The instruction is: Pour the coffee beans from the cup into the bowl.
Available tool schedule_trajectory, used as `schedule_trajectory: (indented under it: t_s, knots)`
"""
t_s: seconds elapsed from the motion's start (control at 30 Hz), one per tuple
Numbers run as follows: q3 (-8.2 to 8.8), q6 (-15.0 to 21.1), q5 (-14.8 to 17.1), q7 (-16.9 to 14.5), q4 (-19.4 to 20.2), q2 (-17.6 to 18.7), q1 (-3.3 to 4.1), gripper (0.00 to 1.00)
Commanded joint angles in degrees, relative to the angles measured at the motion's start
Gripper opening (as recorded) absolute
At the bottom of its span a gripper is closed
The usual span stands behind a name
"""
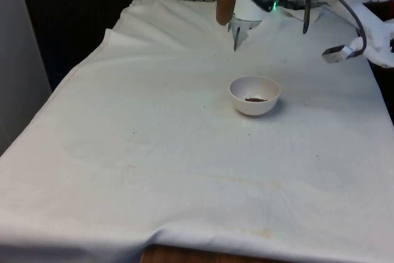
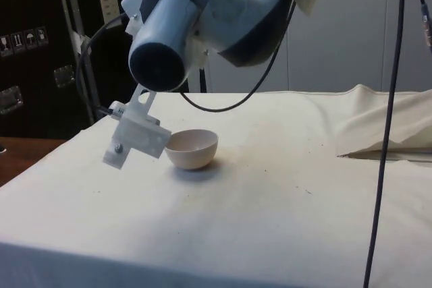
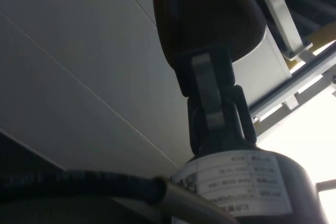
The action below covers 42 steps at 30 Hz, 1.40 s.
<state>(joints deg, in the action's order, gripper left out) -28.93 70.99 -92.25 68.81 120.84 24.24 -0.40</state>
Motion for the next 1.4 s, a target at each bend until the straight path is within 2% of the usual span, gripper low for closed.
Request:
schedule_trajectory:
  t_s: [0.0, 0.03, 0.07, 0.2, 0.27, 0.3, 0.33, 0.43, 0.6, 0.63, 0.67, 0.87, 0.9, 0.93, 1.17, 1.2, 1.23, 1.37]
  knots:
    - [-0.11, 1.5, 0.5, -0.3, 0.4, -0.9, -0.57, 0.00]
    - [0.17, 0.3, 0.2, 0.0, 0.0, -0.2, 0.00, 0.00]
    - [0.06, 1.8, 0.7, -0.3, 0.4, -1.1, -0.69, 0.00]
    - [0.74, 3.2, 1.5, -0.2, 0.5, -2.1, -0.97, 0.00]
    - [1.15, 3.8, 1.9, -0.2, 0.5, -2.4, -1.03, 0.00]
    - [1.66, 2.9, 1.8, 0.0, 0.1, -2.1, -0.52, 0.00]
    - [1.55, 4.6, 2.2, -0.1, 0.5, -2.8, -1.09, 0.00]
    - [2.12, 5.8, 2.6, 0.1, 0.3, -2.9, -1.20, 0.00]
    - [3.21, 8.0, 3.1, 0.4, 0.0, -3.2, -1.32, 0.00]
    - [3.72, 7.4, 2.8, 0.5, -0.2, -2.8, -0.86, 0.00]
    - [3.55, 8.8, 3.3, 0.5, -0.1, -3.2, -1.38, 0.00]
    - [4.87, 11.5, 4.0, 0.8, -0.4, -3.4, -1.55, 0.00]
    - [5.04, 10.1, 3.5, 0.7, -0.6, -2.9, -0.97, 0.00]
    - [5.04, 11.9, 4.1, 0.8, -0.4, -3.4, -1.55, 0.00]
    - [6.70, 15.2, 5.3, 0.9, -0.5, -4.0, -1.60, 0.00]
    - [6.93, 13.9, 4.9, 0.9, -0.7, -3.5, -1.09, 0.00]
    - [6.93, 15.6, 5.4, 0.9, -0.5, -4.0, -1.60, 0.00]
    - [8.02, 17.6, 6.1, 0.9, -0.4, -4.4, -1.60, 0.00]
